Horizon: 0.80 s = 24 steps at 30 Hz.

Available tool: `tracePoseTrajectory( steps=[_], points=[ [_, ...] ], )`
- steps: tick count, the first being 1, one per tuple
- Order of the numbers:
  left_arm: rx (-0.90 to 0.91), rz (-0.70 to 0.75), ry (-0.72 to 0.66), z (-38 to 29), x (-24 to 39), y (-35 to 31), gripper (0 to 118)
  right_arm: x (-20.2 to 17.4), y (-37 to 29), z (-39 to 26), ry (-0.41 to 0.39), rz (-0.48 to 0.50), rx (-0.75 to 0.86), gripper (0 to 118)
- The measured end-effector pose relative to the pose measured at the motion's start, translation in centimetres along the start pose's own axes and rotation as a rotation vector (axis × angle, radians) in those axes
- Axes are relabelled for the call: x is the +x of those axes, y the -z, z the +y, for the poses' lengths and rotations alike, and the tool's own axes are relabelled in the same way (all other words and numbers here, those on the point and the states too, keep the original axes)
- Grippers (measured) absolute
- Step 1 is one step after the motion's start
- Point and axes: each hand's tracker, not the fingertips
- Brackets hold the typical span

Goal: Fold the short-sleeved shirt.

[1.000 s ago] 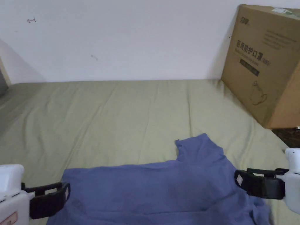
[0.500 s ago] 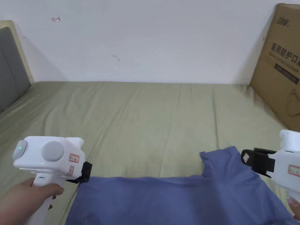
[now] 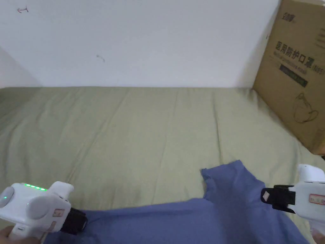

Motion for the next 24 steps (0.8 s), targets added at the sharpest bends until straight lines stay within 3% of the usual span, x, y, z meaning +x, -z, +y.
tracePoseTrajectory(
  steps=[1, 2, 3, 4, 7, 9, 11, 12, 14, 17, 19, 20, 21, 22, 24],
  points=[
    [0.011, -0.031, -0.045, 0.1, -0.1, -0.7, 87, 0.4, 0.4, 0.5, -0.004, -0.013, -0.002, 0],
    [0.013, -0.028, -0.054, 0.2, -0.5, -1.5, 60, 1.7, 1.2, 1.2, -0.001, -0.024, -0.004, 0],
    [0.043, -0.103, -0.076, 0.4, -0.6, -2.4, 20, 2.3, 1.8, 2.0, 0.003, -0.033, -0.002, 0],
    [0.051, -0.111, -0.068, 0.2, -0.5, -3.2, 2, 2.7, 2.4, 2.7, 0.004, -0.038, -0.001, 0],
    [0.096, -0.099, -0.028, 0.7, 0.4, -6.7, 2, 3.1, 4.6, 5.1, -0.021, -0.08, 0.004, 4],
    [0.112, -0.083, -0.002, 0.7, 0.8, -8.6, 2, 3.6, 6.7, 6.9, -0.073, -0.13, -0.013, 41],
    [0.128, -0.091, -0.008, 0.6, 1.0, -10.0, 2, 4.0, 9.4, 8.1, -0.108, -0.195, -0.091, 100],
    [0.136, -0.096, -0.013, 0.5, 1.1, -10.6, 2, 4.4, 10.9, 8.5, -0.116, -0.218, -0.16, 106],
    [0.152, -0.101, -0.033, 0.5, 0.8, -11.2, 2, 4.9, 13.2, 8.6, -0.097, -0.257, -0.239, 106],
    [0.166, -0.119, -0.073, 0.3, 0.6, -11.3, 2, 5.6, 16.2, 7.6, -0.05, -0.243, -0.339, 102],
    [0.164, -0.122, -0.087, 0.2, 0.6, -11.2, 2, 5.8, 17.4, 7.2, -0.072, -0.245, -0.34, 66],
    [0.162, -0.126, -0.095, 0.1, 0.6, -11.0, 2, 5.2, 17.4, 6.9, -0.131, -0.261, -0.335, 57],
    [0.157, -0.129, -0.103, 0.0, 0.3, -10.5, 2, 4.4, 16.8, 6.6, -0.212, -0.298, -0.304, 36],
    [0.155, -0.129, -0.11, -0.1, 0.3, -10.3, 2, 3.7, 16.3, 6.6, -0.241, -0.24, -0.287, 4],
    [0.153, -0.134, -0.148, -0.3, 0.1, -9.7, 2, 2.8, 15.6, 6.5, -0.249, -0.177, -0.305, 1]
  ],
)
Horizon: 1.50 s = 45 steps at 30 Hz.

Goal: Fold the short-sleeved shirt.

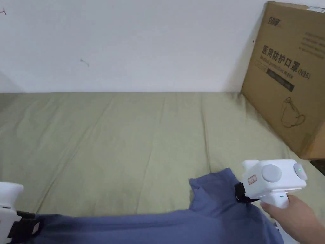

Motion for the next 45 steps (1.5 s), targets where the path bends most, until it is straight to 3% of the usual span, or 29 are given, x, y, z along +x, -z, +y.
tracePoseTrajectory(
  steps=[4, 9, 12, 18, 23, 30, 33, 37, 38, 39, 40, 41, 42, 43, 45],
  points=[
    [0.031, 0.022, -0.11, 0.0, -1.0, 0.6, 2, -0.5, -3.7, 0.3, -0.034, -0.044, 0.11, 1],
    [0.146, 0.054, -0.22, 1.2, -1.7, -0.1, 2, 1.2, -9.0, 1.7, 0.109, -0.015, 0.268, 1],
    [0.223, 0.037, -0.235, 2.6, -1.8, -1.1, 2, 1.1, -12.1, 2.2, 0.159, -0.002, 0.339, 1],
    [0.245, 0.006, -0.178, 3.9, -1.8, -2.4, 2, 0.5, -16.0, 0.7, 0.156, -0.015, 0.384, 1],
    [0.233, -0.094, -0.155, 0.7, -2.5, -4.2, 3, 0.7, -19.1, -7.0, 0.189, 0.026, 0.4, 1],
    [0.121, -0.176, -0.097, -9.6, -3.2, -4.4, 3, 1.5, -18.1, -22.7, 0.262, 0.133, 0.209, 1],
    [0.104, -0.206, -0.115, -13.0, -3.5, -4.0, 4, 1.4, -16.0, -26.6, 0.315, 0.123, 0.134, 1],
    [0.113, -0.193, -0.118, -14.4, -3.4, -4.2, 7, 1.7, -15.1, -27.8, 0.341, 0.144, 0.202, 1],
    [0.128, -0.168, -0.107, -14.3, -3.3, -4.6, 18, 1.3, -15.7, -27.6, 0.329, 0.153, 0.248, 4],
    [0.139, -0.149, -0.103, -14.2, -3.2, -5.1, 35, 1.1, -16.3, -27.4, 0.318, 0.152, 0.274, 15],
    [0.148, -0.139, -0.11, -14.0, -3.2, -5.7, 57, 0.9, -16.8, -27.0, 0.306, 0.127, 0.289, 39],
    [0.158, -0.136, -0.115, -13.8, -2.9, -6.5, 89, 0.7, -17.4, -26.5, 0.29, 0.119, 0.295, 86],
    [0.189, -0.137, -0.126, -13.5, -2.7, -7.3, 106, 0.2, -18.1, -26.2, 0.274, 0.118, 0.299, 110],
    [0.234, -0.134, -0.133, -13.2, -2.0, -8.6, 116, -0.2, -19.1, -25.8, 0.252, 0.124, 0.331, 118],
    [0.349, -0.165, -0.154, -12.4, -0.7, -11.4, 117, -1.7, -21.6, -25.0, 0.224, 0.142, 0.424, 118]
  ],
)
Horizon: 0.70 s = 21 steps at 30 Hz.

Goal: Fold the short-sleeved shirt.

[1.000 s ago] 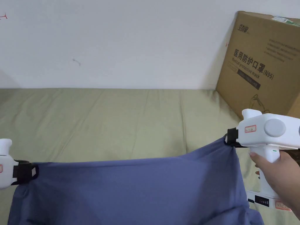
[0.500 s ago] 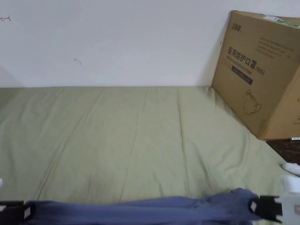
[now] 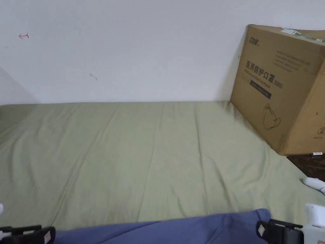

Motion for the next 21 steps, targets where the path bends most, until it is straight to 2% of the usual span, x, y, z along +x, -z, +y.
tracePoseTrajectory(
  steps=[4, 6, 8, 10, 11, 12, 13, 14, 16, 18, 21],
  points=[
    [0.215, -0.001, 0.002, 1.4, 5.4, -3.1, 117, -5.0, -3.0, 1.8, -0.085, 0.079, 0.181, 118],
    [0.283, 0.055, 0.064, 1.5, 8.9, -3.7, 117, -7.6, -3.6, 2.2, -0.136, 0.064, 0.237, 118],
    [0.341, 0.164, 0.135, 1.1, 11.8, -3.6, 117, -9.3, -3.5, 2.2, -0.139, 0.06, 0.254, 118],
    [0.364, 0.226, 0.144, 0.7, 14.1, -3.5, 114, -10.1, -2.9, 1.9, -0.128, 0.074, 0.258, 117],
    [0.387, 0.245, 0.124, 0.3, 15.2, -3.6, 98, -10.6, -2.6, 1.7, -0.134, 0.065, 0.262, 109],
    [0.408, 0.241, 0.118, -0.1, 15.1, -3.4, 69, -11.0, -2.5, 1.5, -0.147, 0.038, 0.265, 89],
    [0.431, 0.223, 0.108, -0.2, 15.7, -3.2, 27, -11.1, -2.3, 1.5, -0.175, 0.009, 0.271, 46],
    [0.435, 0.236, 0.108, -0.2, 16.2, -2.8, 0, -11.3, -2.1, 1.5, -0.191, -0.001, 0.27, 0],
    [0.413, 0.29, 0.112, 0.0, 16.9, -2.2, 0, -11.9, -1.3, 1.9, -0.238, -0.077, 0.219, 0],
    [0.392, 0.258, 0.099, 0.7, 17.2, -2.0, 0, -11.9, -0.7, 2.2, -0.213, -0.045, 0.207, 0],
    [0.381, 0.275, 0.09, 0.9, 17.8, -0.7, 0, -12.5, -0.2, 2.4, -0.197, -0.083, 0.18, 0]
  ],
)
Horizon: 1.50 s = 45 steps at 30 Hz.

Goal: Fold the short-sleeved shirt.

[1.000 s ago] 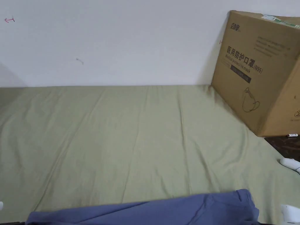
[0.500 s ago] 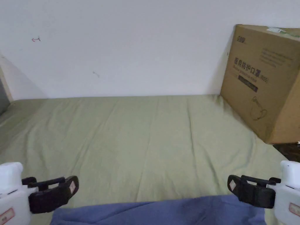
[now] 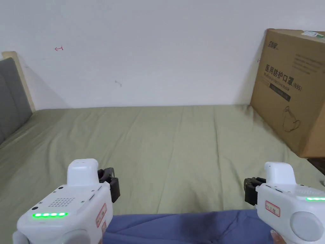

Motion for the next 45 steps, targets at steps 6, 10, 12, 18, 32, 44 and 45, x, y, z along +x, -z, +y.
tracePoseTrajectory(
  steps=[6, 10, 12, 18, 32, 44, 45],
  points=[
    [-0.16, 0.057, -0.052, -0.7, -1.0, 2.0, 0, -0.7, 1.0, 0.2, -0.045, -0.088, -0.053, 0],
    [-0.268, 0.04, -0.086, -1.3, -4.8, 4.0, 0, -0.2, 2.4, 0.4, -0.011, -0.082, -0.091, 0],
    [-0.359, 0.023, -0.064, -1.8, -7.8, 5.5, 0, 0.0, 3.0, 0.6, 0.001, -0.064, -0.103, 0],
    [-0.673, -0.274, -0.471, -6.7, -20.5, 9.8, 23, -0.2, 6.5, 1.9, -0.066, -0.076, -0.153, 0],
    [-0.601, -0.71, -1.111, -18.5, -28.2, 16.8, 118, -1.0, 10.7, 4.7, -0.052, -0.01, -0.195, 0],
    [-0.675, -0.538, -0.971, -19.6, -26.2, 17.9, 4, 0.1, 11.5, 3.0, 0.063, 0.035, -0.268, 0],
    [-0.684, -0.496, -0.908, -18.1, -25.7, 17.3, 5, 0.3, 11.3, 2.9, 0.069, 0.039, -0.269, 0]
  ],
)
